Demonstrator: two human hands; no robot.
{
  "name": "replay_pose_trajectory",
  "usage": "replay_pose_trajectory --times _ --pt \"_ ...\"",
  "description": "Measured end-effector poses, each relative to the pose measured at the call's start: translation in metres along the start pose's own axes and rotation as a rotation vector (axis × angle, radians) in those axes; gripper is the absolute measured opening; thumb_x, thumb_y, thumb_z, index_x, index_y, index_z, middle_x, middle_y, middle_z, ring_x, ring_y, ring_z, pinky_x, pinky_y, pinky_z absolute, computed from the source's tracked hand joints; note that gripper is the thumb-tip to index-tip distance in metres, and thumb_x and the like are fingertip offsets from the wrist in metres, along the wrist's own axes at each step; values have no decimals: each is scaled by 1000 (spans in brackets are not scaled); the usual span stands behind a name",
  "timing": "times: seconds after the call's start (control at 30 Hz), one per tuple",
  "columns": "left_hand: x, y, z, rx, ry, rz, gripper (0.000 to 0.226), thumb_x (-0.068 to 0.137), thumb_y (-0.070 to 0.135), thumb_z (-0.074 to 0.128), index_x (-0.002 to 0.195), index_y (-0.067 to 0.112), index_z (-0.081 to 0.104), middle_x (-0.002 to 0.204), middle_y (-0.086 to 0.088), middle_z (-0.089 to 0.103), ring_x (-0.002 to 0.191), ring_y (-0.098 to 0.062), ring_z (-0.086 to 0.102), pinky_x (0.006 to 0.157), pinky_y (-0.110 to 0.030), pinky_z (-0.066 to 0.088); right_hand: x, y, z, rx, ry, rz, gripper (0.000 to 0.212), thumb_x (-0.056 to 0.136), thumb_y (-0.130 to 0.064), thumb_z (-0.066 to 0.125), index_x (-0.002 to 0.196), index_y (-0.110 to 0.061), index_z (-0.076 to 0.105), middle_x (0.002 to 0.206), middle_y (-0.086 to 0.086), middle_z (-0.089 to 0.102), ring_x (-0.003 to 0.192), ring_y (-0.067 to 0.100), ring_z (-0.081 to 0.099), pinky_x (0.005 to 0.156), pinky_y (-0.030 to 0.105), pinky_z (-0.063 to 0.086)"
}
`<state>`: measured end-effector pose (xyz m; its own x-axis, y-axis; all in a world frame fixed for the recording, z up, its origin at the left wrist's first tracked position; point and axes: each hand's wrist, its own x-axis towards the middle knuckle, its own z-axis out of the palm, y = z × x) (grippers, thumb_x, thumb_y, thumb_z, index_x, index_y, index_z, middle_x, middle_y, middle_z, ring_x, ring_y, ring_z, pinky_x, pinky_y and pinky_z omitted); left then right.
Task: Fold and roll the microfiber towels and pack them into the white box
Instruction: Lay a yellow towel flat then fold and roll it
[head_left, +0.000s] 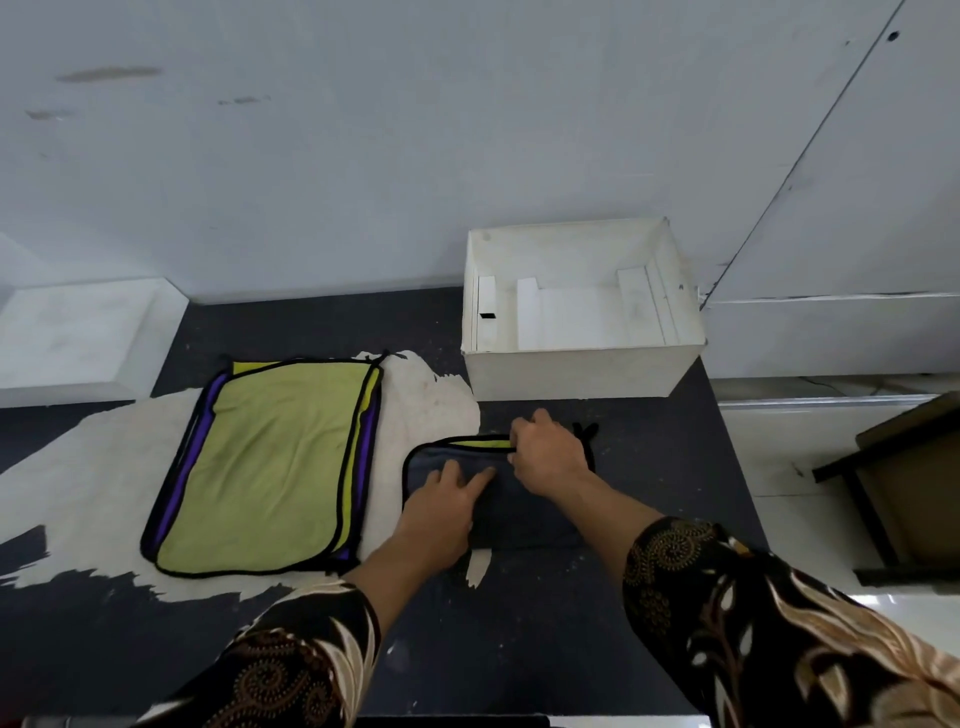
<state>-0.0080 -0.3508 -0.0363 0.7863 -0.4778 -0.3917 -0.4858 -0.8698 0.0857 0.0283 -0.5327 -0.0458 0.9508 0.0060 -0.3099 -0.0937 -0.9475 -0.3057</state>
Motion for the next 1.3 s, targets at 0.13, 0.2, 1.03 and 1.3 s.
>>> replay_pose_trajectory --times 0.13,0.2,1.03,1.3 --pt "1 4 0 59 -4 -26 93 85 22 67 154 33 5 144 -16 28 122 -36 43 100 -46 45 2 -4 -2 0 -32 11 33 93 -33 61 120 -14 57 122 11 49 102 31 59 85 41 52" --pt "1 7 -1 104 -24 -26 95 85 22 69 155 31 5 155 -17 16 134 -39 32 109 -49 35 2 -6 -4 -7 -46 9 33 92 -30 63 120 -14 57 121 11 50 102 32 59 85 41 52" --pt "-31 -10 16 -436 347 -582 69 84 35 69 143 20 38 138 -14 41 122 -34 44 97 -45 44 -94 14 33 178 318 271 42 85 -25 69 124 -18 56 144 14 35 127 33 39 101 47 42" --pt "-21 -25 18 -823 173 -795 63 89 35 66 140 7 41 136 -19 48 115 -37 55 92 -41 47 -87 7 10 618 217 647 55 87 -28 71 128 -12 40 130 14 41 99 33 58 73 33 42"
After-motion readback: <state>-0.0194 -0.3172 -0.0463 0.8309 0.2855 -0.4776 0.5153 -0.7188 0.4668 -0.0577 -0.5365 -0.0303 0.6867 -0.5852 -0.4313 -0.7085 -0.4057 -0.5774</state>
